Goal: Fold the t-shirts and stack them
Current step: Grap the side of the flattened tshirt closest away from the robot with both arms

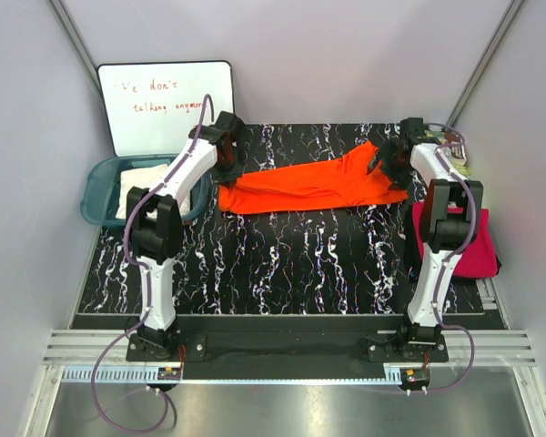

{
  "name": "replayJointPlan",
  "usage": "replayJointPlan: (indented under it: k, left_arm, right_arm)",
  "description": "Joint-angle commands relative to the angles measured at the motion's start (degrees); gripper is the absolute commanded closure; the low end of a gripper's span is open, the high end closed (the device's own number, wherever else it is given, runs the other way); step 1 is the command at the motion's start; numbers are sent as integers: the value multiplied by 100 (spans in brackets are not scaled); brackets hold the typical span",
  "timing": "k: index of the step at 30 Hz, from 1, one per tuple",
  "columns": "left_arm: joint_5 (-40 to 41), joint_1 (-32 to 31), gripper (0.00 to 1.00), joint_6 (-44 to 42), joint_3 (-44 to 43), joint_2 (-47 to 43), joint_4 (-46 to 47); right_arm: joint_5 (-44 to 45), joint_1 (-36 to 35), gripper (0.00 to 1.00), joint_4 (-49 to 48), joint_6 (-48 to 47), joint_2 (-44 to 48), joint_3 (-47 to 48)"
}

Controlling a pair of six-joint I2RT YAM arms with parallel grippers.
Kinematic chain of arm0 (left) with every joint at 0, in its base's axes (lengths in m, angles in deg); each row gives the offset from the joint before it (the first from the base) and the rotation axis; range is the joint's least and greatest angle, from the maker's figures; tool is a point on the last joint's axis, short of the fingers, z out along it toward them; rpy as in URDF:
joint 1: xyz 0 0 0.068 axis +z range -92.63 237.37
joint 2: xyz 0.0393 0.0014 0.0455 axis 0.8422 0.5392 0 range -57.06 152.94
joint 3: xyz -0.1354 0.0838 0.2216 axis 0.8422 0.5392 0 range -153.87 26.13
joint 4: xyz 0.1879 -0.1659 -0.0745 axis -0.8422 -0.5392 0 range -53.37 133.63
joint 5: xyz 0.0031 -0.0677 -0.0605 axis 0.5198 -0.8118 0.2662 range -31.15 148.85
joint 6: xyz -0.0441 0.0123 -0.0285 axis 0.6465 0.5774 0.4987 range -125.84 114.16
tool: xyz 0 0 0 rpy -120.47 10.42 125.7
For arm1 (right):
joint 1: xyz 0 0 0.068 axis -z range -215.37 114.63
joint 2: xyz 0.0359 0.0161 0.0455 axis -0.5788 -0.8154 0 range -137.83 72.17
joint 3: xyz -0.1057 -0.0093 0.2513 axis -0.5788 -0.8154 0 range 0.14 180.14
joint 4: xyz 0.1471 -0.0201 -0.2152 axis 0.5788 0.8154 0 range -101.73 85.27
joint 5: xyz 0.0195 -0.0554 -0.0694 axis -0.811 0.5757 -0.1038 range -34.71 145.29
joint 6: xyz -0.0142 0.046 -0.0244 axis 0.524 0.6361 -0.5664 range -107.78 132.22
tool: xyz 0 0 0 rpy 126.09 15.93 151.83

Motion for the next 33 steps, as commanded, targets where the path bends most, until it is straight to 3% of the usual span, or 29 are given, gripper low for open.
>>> replayJointPlan:
  k: [1,8,14,33]
  left_arm:
    - [60,33,100,-130,-259,55,-76]
    - [16,41,100,-174,-382,143,-76]
    - [-1,50,100,-227,-444,205,-93]
    - [69,103,100,-350,-417,143,-199]
  right_arm:
    - [-44,-48,9,-8,-225,546,224]
    - [-70,-48,13,-60,-138,1083,-822]
    - [281,-48,20,-218,-94,1049,-1148]
    - [651,-48,33,-482,-59,-173,-340]
